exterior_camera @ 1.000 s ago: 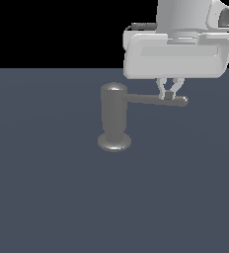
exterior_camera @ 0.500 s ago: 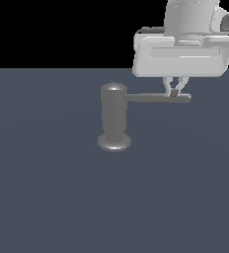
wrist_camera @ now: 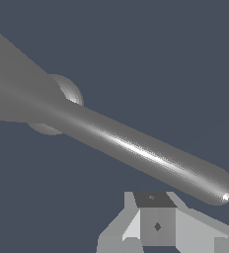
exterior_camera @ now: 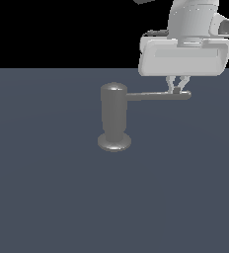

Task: Turn on the faucet by rotating a designated handle.

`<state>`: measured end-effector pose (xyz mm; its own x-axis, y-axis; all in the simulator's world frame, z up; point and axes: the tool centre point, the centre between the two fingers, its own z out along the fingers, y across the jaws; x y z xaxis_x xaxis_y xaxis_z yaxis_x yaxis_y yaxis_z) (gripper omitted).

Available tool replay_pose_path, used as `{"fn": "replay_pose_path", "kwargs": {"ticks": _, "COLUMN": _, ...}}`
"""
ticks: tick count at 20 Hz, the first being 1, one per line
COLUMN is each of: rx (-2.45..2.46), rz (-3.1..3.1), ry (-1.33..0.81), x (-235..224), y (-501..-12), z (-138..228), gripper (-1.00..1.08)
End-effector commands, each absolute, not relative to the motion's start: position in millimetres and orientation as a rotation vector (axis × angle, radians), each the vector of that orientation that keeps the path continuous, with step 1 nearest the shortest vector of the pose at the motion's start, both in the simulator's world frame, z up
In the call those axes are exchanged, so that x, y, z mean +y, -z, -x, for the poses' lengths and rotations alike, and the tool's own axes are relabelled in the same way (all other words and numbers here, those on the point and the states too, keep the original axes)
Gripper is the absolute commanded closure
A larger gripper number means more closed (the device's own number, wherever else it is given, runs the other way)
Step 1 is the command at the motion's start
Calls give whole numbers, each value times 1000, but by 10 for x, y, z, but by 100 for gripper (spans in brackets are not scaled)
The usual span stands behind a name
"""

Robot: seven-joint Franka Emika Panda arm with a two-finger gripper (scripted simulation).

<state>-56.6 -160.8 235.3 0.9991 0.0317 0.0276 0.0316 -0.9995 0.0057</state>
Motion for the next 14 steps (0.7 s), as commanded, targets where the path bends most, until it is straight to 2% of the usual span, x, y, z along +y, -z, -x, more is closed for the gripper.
{"fn": "replay_pose_path", "kwargs": {"ticks": 1, "rx": 47, "rz": -3138, "ry": -23, "x": -1664, "y": -2271, "z": 514, "gripper": 108}}
{"fn": "replay_pose_path", "kwargs": {"ticks": 14, "rx": 35, "rz": -3140, "ry": -9, "x": -1938, "y": -2234, "z": 204, "gripper": 108}}
